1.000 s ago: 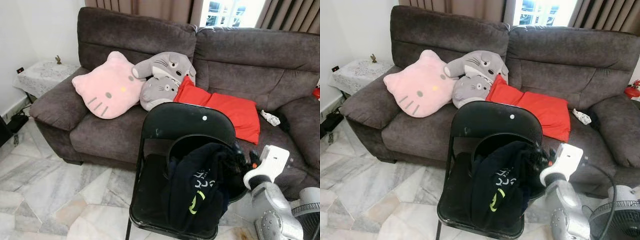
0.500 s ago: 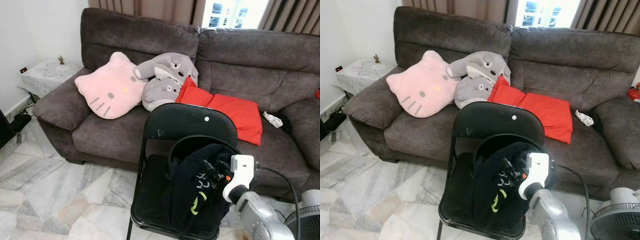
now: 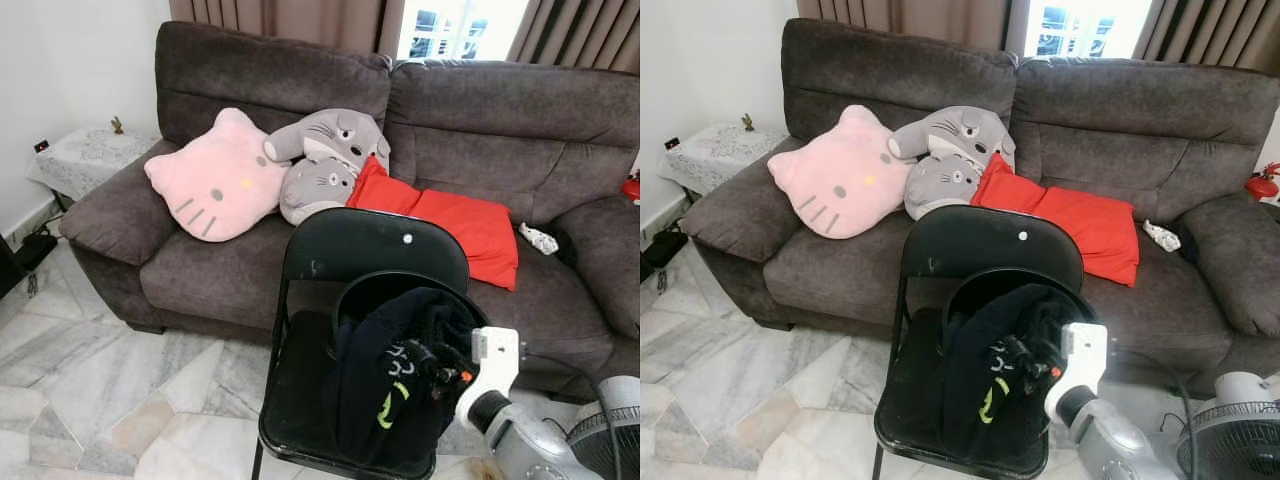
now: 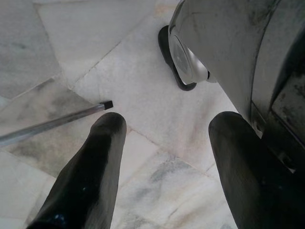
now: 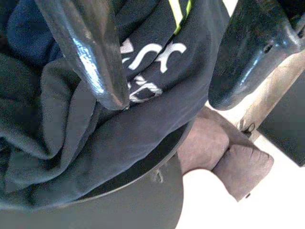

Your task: Hang hanger

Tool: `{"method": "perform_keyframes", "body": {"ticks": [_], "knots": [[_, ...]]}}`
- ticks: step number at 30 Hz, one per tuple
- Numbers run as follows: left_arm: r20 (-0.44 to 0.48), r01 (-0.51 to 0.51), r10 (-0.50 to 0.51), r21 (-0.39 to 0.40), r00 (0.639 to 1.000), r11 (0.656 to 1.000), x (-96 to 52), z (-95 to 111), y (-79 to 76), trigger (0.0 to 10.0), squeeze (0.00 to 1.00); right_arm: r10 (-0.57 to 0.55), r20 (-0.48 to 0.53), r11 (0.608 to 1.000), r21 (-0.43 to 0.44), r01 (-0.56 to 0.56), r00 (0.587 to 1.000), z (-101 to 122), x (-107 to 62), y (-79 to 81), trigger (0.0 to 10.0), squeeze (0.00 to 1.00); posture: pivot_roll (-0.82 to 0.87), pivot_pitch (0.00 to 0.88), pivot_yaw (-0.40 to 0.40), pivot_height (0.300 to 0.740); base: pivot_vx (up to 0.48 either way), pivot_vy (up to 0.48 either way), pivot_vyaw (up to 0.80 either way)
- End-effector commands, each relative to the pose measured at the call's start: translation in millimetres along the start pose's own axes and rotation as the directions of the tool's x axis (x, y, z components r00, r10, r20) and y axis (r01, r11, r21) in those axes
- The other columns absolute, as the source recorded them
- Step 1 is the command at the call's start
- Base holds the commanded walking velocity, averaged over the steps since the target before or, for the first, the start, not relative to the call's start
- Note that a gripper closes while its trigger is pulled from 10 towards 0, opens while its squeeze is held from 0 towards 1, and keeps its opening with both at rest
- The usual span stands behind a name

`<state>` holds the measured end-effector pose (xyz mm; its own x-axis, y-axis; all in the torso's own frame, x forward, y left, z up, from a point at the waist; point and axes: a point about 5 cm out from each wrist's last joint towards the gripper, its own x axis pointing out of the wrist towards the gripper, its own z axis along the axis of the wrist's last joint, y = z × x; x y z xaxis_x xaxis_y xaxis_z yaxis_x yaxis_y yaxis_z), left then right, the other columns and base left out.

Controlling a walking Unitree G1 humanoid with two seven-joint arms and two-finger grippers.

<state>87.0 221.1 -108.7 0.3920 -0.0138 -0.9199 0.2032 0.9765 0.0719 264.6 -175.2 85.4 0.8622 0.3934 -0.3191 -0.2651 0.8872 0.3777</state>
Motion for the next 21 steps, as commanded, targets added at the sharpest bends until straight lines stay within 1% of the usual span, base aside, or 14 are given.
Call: {"method": "perform_keyframes", "body": {"ticks": [1,3,4,5,6,11,12,13,17,18,21], "knots": [[0.0,0.01,-0.01,0.011,1.0,1.0,0.0,-2,-3.1,10.0,0.0,-0.034,-0.028,0.999,-0.002,0.034,0.999,-1,-1.7,-4.9,10.0,0.0,-0.07,0.0,-0.037,0.74,0.0,0.0,0.0],[0.0,0.008,-0.008,0.011,1.0,1.0,0.0,-1,-2.7,10.0,0.0,-0.057,-0.027,0.998,0.006,0.057,0.998,-2,-2.4,-6.9,10.0,0.0,-0.07,0.0,-0.035,0.74,0.0,0.0,0.0],[0.001,0.007,-0.007,0.011,1.0,1.0,0.0,-1,-2.2,10.0,0.0,-0.099,-0.021,0.995,0.019,0.1,0.995,-3,-3.1,-10.3,10.0,0.0,-0.07,0.0,-0.033,0.74,0.0,0.0,0.0],[0.001,0.007,-0.007,0.011,1.0,1.0,0.0,-1,-2.2,10.0,0.0,-0.099,-0.021,0.995,0.019,0.1,0.995,-3,-3.1,-10.3,10.0,0.0,-0.07,0.0,-0.033,0.74,0.0,0.0,0.0],[0.001,0.007,-0.007,0.011,1.0,1.0,0.1,-1,-2.1,10.0,0.0,-0.122,-0.02,0.992,0.024,0.122,0.992,-3,-3.4,-12.2,10.0,0.0,-0.07,0.0,-0.033,0.74,0.0,0.0,0.0],[0.001,0.007,-0.007,0.011,1.0,1.0,0.1,-1,-1.9,10.0,0.0,-0.138,-0.023,0.99,0.03,0.139,0.99,-4,-3.6,-13.6,10.0,0.0,-0.07,0.0,-0.032,0.74,0.0,0.0,0.0],[0.003,0.005,-0.005,0.007,1.0,1.0,0.3,0,-1.7,10.0,0.0,-0.141,-0.038,0.988,0.056,0.143,0.989,-7,-4.8,-13.5,10.0,0.0,-0.07,0.0,-0.033,0.74,0.0,0.0,0.0],[0.004,0.004,-0.004,0.006,1.0,1.0,0.4,1,-1.6,10.0,0.0,-0.135,-0.043,0.989,0.063,0.137,0.99,-7,-5.4,-12.9,10.0,0.0,-0.07,0.0,-0.033,0.74,0.0,0.0,0.0],[0.006,0.003,-0.003,0.004,1.0,1.0,0.7,2,-1.5,10.0,0.0,-0.109,-0.08,0.992,0.057,0.114,0.991,-11,-7.8,-13.1,10.0,0.0,-0.08,0.001,-0.035,0.74,0.0,0.0,0.0],[0.007,0.002,-0.002,0.003,1.0,1.0,0.8,2,-1.4,10.0,0.0,-0.11,-0.119,0.992,0.054,0.117,0.987,-17,-9.1,-15.5,10.0,0.0,-0.08,0.003,-0.036,0.74,0.0,0.0,0.0],[0.008,0.001,-0.001,0.0,1.0,1.0,0.9,3,-1.4,10.0,0.0,-0.133,-0.149,0.988,0.059,0.143,0.98,-25,-9.5,-20.4,10.0,0.0,-0.07,0.01,-0.038,0.74,0.0,0.0,0.0]]}}
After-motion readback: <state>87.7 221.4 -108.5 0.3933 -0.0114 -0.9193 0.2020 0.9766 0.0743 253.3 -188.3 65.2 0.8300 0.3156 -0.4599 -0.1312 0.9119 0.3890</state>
